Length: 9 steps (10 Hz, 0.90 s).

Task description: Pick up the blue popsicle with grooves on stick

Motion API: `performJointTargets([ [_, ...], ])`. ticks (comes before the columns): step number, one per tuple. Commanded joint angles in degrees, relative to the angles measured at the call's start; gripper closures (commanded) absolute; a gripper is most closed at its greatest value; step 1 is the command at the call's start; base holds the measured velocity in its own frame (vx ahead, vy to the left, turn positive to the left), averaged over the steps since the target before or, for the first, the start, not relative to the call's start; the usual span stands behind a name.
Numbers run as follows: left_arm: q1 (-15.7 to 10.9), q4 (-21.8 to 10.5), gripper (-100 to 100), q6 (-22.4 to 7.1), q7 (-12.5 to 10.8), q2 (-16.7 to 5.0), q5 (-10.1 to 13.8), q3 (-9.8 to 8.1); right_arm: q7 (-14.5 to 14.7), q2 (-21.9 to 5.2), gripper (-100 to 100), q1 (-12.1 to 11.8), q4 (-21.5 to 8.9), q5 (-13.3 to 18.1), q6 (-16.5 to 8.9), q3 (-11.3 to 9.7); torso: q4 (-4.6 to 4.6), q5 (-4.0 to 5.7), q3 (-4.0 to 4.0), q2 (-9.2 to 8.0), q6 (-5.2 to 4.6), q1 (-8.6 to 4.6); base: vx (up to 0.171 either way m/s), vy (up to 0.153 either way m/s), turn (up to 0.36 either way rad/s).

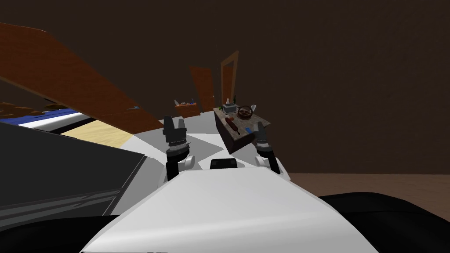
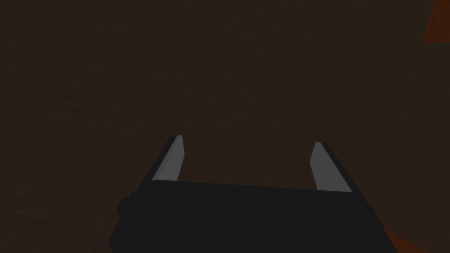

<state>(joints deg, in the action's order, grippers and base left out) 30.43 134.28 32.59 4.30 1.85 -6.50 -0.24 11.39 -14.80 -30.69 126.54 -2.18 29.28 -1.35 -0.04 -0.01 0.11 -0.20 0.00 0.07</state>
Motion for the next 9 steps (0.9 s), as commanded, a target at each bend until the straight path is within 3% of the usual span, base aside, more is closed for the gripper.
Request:
performJointTargets([
  [1,0.0,0.0,0,0.0,0.0,0.0,0.0,0.0,0.42,-2.86,-100,-1.13,-1.76,0.38,-0.54,-1.33,0.0,0.0,0.0,0.0,0.0,0.0,-0.047,0.04,-0.044],
  [6,0.0,0.0,0,0.0,0.0,0.0,0.0,0.0,0.64,-8.94,-100,-2.53,-5.06,0.7,-1.08,-2.73,0.03,-0.02,-0.1,0.17,0.01,0.07,-0.013,0.036,-0.004],
  [9,0.0,0.0,0,0.0,0.0,0.0,0.0,0.0,0.77,-14.06,-100,-3.91,-9.05,0.99,-1.7,-4.12,0.05,-0.03,-0.14,0.25,0.02,0.1,0.012,0.05,0.023],
])
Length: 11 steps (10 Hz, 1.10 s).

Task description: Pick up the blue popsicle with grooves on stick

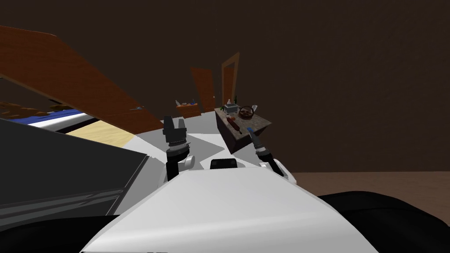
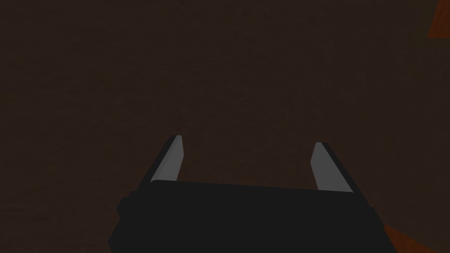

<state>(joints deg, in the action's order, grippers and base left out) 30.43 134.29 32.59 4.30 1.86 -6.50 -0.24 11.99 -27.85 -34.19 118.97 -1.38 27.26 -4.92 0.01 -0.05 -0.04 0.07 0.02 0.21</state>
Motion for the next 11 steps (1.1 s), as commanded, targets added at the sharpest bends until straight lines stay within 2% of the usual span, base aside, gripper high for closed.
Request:
performJointTargets([
  [1,0.0,0.0,0,0.0,0.0,0.0,0.0,0.0,0.16,-1.73,-100,-0.41,-1.47,0.2,0.32,-0.55,0.0,0.0,0.0,0.0,0.0,0.0,0.015,0.051,0.013],
  [2,0.0,0.0,0,0.0,0.0,0.0,0.0,0.0,0.21,-4.01,-100,-1.1,-3.63,0.34,0.0,-1.27,0.0,0.0,0.0,0.0,0.0,-0.01,0.028,0.061,0.047],
  [3,0.0,0.0,0,0.0,0.0,0.0,0.0,0.0,0.21,-4.88,-100,-1.1,-3.63,0.34,0.0,-1.27,0.01,0.0,-0.02,0.03,0.0,0.01,0.028,0.045,0.018],
  [4,0.0,0.0,0,0.0,0.0,0.0,0.0,0.0,0.26,-7.15,-100,-1.81,-5.88,0.49,-0.33,-2.0,0.01,0.0,-0.02,0.04,0.0,-0.03,0.04,0.057,0.049],
  [5,0.0,0.0,0,0.0,0.0,0.0,0.0,0.0,0.26,-8.18,-100,-1.81,-5.88,0.49,-0.33,-2.0,0.02,0.0,-0.04,0.08,0.0,0.0,0.037,0.057,0.03],
  [6,0.0,0.0,0,0.0,0.0,0.0,0.0,0.0,0.3,-10.13,-100,-2.54,-8.22,0.65,-0.68,-2.76,0.01,-0.01,-0.05,0.08,0.0,0.01,0.05,0.056,0.056],
  [7,0.0,0.0,0,0.0,0.0,0.0,0.0,0.0,0.3,-11.62,-100,-2.54,-8.22,0.65,-0.68,-2.76,0.02,0.0,-0.07,0.12,0.0,0.01,0.04,0.044,0.032],
  [8,0.0,0.0,0,0.0,0.0,0.0,0.0,0.0,0.35,-13.63,-100,-3.29,-10.61,0.81,-1.03,-3.54,0.02,0.0,-0.06,0.1,0.0,-0.04,0.043,0.058,0.065],
  [9,0.0,0.0,0,0.0,0.0,0.0,0.0,0.0,0.35,-15.19,-100,-3.29,-10.61,0.81,-1.03,-3.54,0.02,0.0,-0.06,0.11,0.0,0.0,0.039,0.05,0.027],
  [10,0.0,0.0,0,0.0,0.0,0.0,0.0,0.0,0.41,-16.83,-100,-4.08,-12.94,0.98,-1.39,-4.35,0.02,-0.01,-0.05,0.09,-0.01,-0.01,0.03,0.061,0.053],
  [11,0.0,0.0,0,0.0,0.0,0.0,0.0,0.0,0.41,-18.85,-100,-4.08,-13.02,0.98,-1.39,-4.35,0.01,-0.01,-0.04,0.07,0.0,0.01,0.037,0.051,0.035],
])
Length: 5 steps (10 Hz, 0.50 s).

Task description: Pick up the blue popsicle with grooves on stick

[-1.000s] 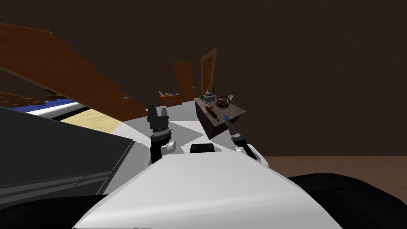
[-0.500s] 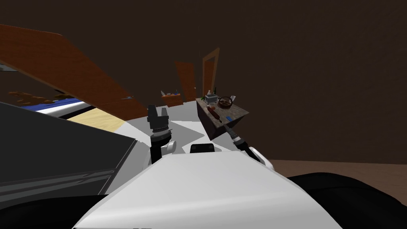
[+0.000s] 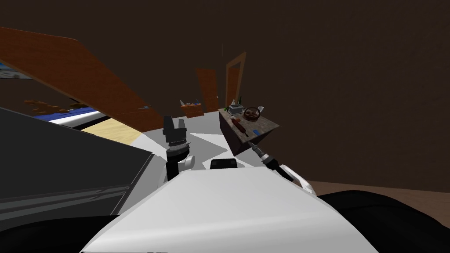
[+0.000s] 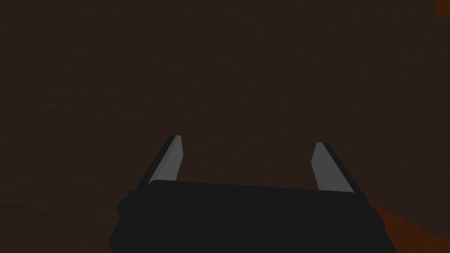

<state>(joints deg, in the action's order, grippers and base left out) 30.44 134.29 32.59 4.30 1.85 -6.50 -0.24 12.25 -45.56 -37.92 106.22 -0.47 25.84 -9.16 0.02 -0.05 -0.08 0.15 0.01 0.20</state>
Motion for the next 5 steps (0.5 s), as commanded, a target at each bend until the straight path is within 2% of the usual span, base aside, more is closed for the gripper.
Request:
performJointTargets([
  [1,0.0,0.0,0,0.0,0.0,0.0,0.0,0.0,0.22,-2.86,-100,-1.17,-2.67,0.24,-0.32,-0.93,0.0,0.0,0.0,0.0,0.0,0.0,0.059,0.067,0.079],
  [2,0.0,0.0,0,0.0,0.0,0.0,0.0,0.0,0.22,-4.35,-100,-1.17,-2.67,0.24,-0.32,-0.93,0.01,0.0,-0.03,0.05,0.0,0.04,0.046,0.049,0.018],
  [3,0.0,0.0,0,0.0,0.0,0.0,0.0,0.0,0.3,-6.17,-100,-2.01,-5.04,0.41,-0.65,-1.77,0.01,-0.01,-0.03,0.04,0.01,0.0,0.048,0.04,0.07],
  [5,0.0,0.0,0,0.0,0.0,0.0,0.0,0.0,0.3,-8.6,-100,-2.01,-5.04,0.41,-0.65,-1.77,0.0,0.01,-0.01,0.01,0.0,-0.05,0.026,0.031,0.008],
])
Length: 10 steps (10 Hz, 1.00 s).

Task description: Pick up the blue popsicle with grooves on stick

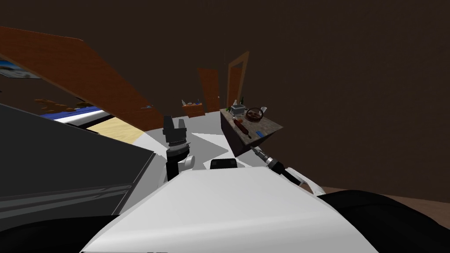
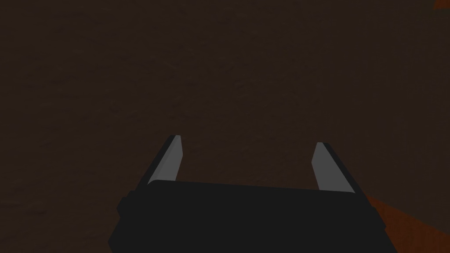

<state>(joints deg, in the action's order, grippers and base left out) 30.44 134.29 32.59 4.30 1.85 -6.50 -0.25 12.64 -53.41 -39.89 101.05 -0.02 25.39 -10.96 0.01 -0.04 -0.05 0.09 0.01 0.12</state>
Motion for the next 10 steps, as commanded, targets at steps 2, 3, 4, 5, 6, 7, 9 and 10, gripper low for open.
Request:
performJointTargets([
  [2,0.0,0.0,0,0.0,0.0,0.0,0.0,0.0,0.0,-4.49,-100,-0.89,-2.17,0.13,-0.52,-0.81,0.01,0.0,-0.01,0.03,0.01,0.04,0.032,0.043,0.051],
  [3,0.0,0.0,0,0.0,0.0,0.0,0.0,0.0,0.1,-6.16,-100,-1.73,-4.42,0.3,-0.83,-1.63,0.01,-0.01,-0.02,0.03,0.01,0.05,0.056,0.065,0.072],
  [4,0.0,0.0,0,0.0,0.0,0.0,0.0,0.0,0.1,-7.62,-100,-1.73,-4.42,0.3,-0.83,-1.63,0.02,-0.02,-0.05,0.09,0.0,0.12,0.05,0.052,0.021],
  [5,0.0,0.0,0,0.0,0.0,0.0,0.0,0.0,0.1,-8.21,-100,-1.73,-4.42,0.3,-0.83,-1.63,0.02,-0.03,-0.05,0.1,0.01,0.1,0.016,0.02,-0.006],
  [6,0.0,0.0,0,0.0,0.0,0.0,0.0,0.0,0.2,-10.44,-100,-2.58,-6.58,0.46,-1.12,-2.45,0.0,0.0,-0.01,0.01,0.0,0.01,0.029,0.037,0.07],
  [7,0.0,0.0,0,0.0,0.0,0.0,0.0,0.0,0.2,-11.91,-100,-2.58,-6.58,0.46,-1.12,-2.45,0.0,0.0,-0.01,0.02,0.01,0.03,0.033,0.033,0.033],
  [9,0.0,0.0,0,0.0,0.0,0.0,0.0,0.0,0.3,-15.58,-100,-3.43,-8.64,0.63,-1.4,-3.26,0.01,-0.01,-0.04,0.07,0.01,0.04,0.045,0.04,0.046],
  [10,0.0,0.0,0,0.0,0.0,0.0,0.0,0.0,0.4,-17.34,-100,-4.29,-10.59,0.78,-1.66,-4.08,0.02,0.0,-0.05,0.08,0.01,0.04,0.058,0.049,0.056],
])
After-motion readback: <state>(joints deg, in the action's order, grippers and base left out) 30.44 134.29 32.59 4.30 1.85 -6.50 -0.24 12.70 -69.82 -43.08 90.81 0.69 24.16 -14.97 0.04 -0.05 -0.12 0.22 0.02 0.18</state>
